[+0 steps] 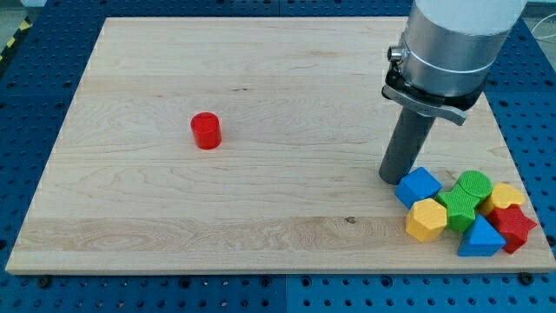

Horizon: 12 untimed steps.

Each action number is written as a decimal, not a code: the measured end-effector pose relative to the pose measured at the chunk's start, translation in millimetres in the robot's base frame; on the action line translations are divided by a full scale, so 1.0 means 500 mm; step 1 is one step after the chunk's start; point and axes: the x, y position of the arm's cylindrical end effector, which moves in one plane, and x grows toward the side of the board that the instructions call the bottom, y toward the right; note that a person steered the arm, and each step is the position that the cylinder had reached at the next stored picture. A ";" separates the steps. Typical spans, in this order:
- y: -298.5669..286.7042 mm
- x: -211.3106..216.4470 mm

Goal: Push the red circle closer to blue cube

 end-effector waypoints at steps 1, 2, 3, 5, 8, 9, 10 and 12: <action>0.001 0.000; -0.005 -0.054; -0.073 -0.154; -0.397 -0.254; -0.509 -0.156; -0.469 -0.148; -0.447 -0.118; -0.376 -0.055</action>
